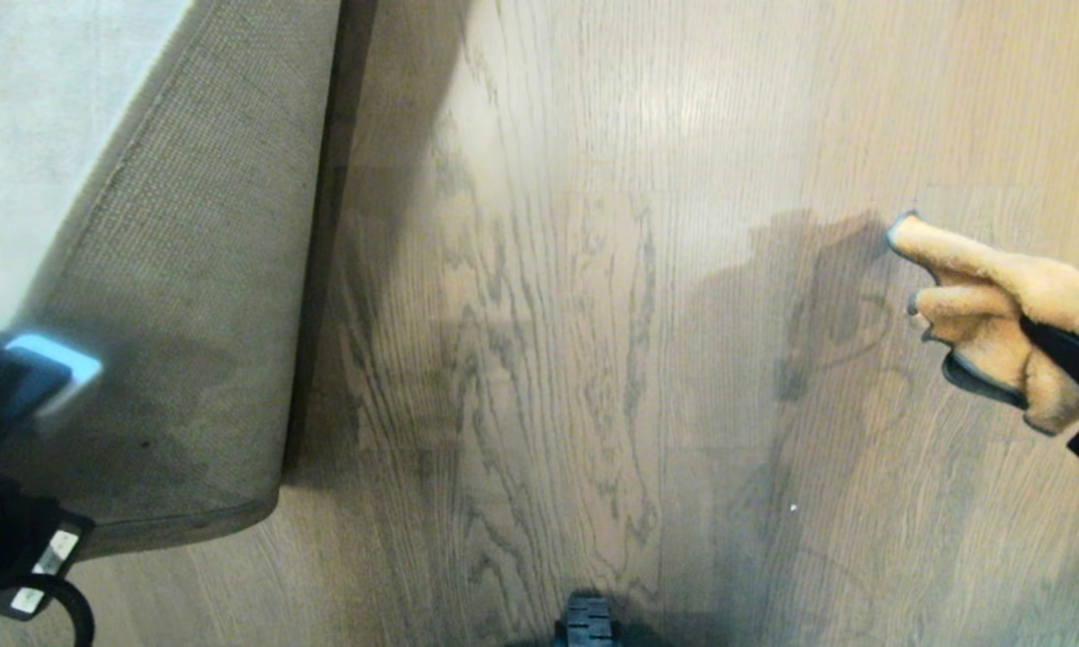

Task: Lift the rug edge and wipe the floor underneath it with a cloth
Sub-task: Wipe the floor under the carpet with a rag, then lay down the carpet

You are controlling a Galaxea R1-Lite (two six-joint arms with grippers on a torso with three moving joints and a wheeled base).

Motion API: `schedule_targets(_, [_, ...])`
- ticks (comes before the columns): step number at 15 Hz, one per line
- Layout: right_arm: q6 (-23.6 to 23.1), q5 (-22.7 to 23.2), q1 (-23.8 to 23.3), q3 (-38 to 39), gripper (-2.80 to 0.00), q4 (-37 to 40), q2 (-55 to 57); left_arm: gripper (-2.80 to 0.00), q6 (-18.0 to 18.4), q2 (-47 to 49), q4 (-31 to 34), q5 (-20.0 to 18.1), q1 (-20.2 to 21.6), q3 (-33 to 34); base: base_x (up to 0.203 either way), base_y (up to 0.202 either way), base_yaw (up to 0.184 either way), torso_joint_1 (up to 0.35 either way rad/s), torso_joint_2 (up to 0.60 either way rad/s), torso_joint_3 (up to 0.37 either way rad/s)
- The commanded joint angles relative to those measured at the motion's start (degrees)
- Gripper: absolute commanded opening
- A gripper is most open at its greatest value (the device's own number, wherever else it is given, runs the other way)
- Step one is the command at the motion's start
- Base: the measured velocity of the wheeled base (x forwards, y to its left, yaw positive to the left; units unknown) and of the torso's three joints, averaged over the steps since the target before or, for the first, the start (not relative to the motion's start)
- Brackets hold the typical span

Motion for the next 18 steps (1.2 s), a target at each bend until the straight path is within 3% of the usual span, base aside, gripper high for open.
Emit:
schedule_targets(1, [-0.87, -0.39, -0.68, 2.89, -2.8, -0.13, -3.1, -2.8, -0.02, -0.38, 0.13, 0.29, -0.03, -0.19, 0.0, 0.0, 0.0, 0.0, 0.0, 0.0])
schedule_targets(4, [-2.06, -5.11, -0.85, 5.39, -2.8, 1.89, -5.99, -2.8, -0.02, -0.95, 0.13, 0.29, -0.03, 0.16, 0.0, 0.0, 0.0, 0.0, 0.0, 0.0])
schedule_targets(9, [-2.95, -10.42, -0.98, 10.12, -2.8, 11.67, -17.23, -2.8, -0.02, -1.22, 0.13, 0.29, -0.03, 0.95, 0.0, 0.0, 0.0, 0.0, 0.0, 0.0])
schedule_targets(16, [-3.13, -12.66, -1.06, 10.97, -2.8, 47.88, -47.25, -2.8, -0.02, -1.31, 0.13, 0.29, -0.03, 1.04, 0.0, 0.0, 0.0, 0.0, 0.0, 0.0])
schedule_targets(18, [-3.04, -9.89, -1.41, 12.07, -2.8, 54.52, -50.2, -2.8, 0.06, -1.57, 0.13, 0.29, -0.03, 1.2, 0.0, 0.0, 0.0, 0.0, 0.0, 0.0])
